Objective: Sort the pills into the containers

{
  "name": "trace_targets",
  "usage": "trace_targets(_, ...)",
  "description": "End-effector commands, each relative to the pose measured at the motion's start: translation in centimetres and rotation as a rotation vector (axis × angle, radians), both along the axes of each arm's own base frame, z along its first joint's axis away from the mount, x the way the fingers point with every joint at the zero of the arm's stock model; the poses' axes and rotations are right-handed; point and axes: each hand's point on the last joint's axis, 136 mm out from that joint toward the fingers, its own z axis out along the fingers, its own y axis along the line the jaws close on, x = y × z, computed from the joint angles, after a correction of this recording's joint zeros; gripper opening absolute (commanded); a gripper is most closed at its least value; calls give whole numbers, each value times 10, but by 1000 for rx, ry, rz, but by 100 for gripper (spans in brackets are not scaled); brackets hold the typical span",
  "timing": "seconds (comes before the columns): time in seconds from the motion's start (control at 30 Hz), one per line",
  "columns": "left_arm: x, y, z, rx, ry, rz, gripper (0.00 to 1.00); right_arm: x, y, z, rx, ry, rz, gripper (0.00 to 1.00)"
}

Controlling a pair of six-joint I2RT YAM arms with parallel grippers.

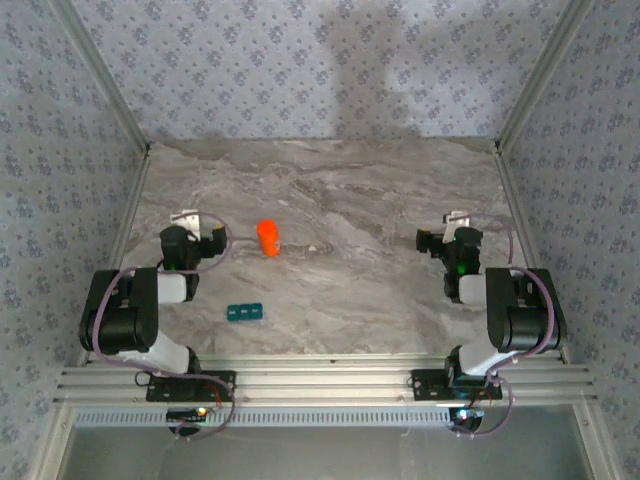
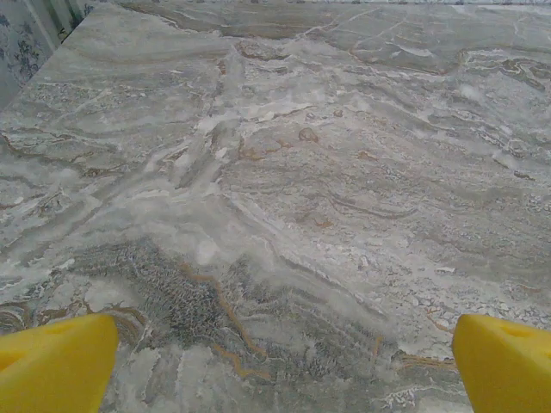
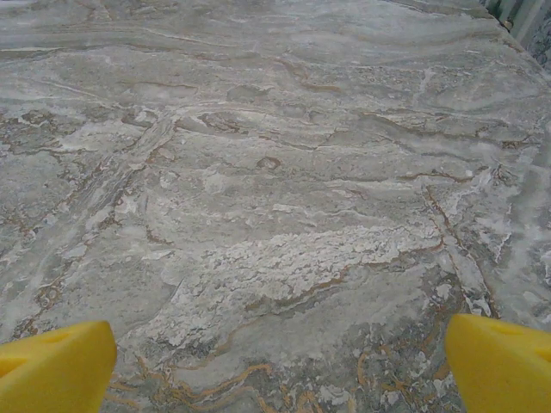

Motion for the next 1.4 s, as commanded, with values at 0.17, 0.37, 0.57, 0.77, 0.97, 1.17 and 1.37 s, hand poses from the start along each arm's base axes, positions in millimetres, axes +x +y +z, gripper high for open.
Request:
trace_targets(0.17,6,-2,7,-7,-21,-1,99,6,-1,9,-9,-22,6,100)
trace_targets(0.37,6,-2,7,-6,-20,-1,99,6,-1,9,-4,-24,7,100)
trace_targets(0.57,6,-2,6,-10,-16,-2,99,6,-2,9,2,-21,7,100)
trace_targets(0.77,7,-9,10,-8,-21,-41,99,6,-4,10,-3,-26,-7,100)
trace_targets(0.97,10,-11,28,-5,55,-53,99,16,-20,40,-2,74,-103,100)
trace_targets(1.17,7,-6,58,-42,91,-7,99,27,-36,93,181,50,-223,100)
trace_targets(1.37,-11,1,98,-148,136,103,99,52,-30,110,602,167,-228,100)
